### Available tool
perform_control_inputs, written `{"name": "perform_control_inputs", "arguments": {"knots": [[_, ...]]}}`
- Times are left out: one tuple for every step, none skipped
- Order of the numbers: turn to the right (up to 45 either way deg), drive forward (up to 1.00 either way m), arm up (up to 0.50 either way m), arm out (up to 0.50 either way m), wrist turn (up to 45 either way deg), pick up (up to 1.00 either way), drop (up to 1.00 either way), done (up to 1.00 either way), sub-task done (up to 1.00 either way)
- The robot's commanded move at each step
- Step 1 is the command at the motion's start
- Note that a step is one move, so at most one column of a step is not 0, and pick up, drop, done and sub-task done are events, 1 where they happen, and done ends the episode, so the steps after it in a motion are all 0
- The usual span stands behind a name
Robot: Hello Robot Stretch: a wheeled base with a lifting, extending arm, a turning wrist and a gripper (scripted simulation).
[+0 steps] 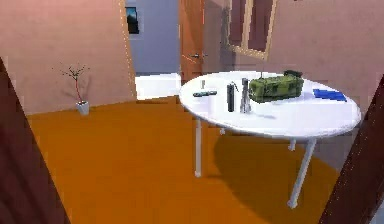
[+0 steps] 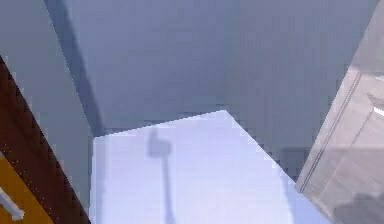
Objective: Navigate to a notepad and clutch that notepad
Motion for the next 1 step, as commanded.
{"name": "perform_control_inputs", "arguments": {"knots": [[0.0,0.60,0.00,0.00,0.0,0.00,0.00,0.00,0.00]]}}
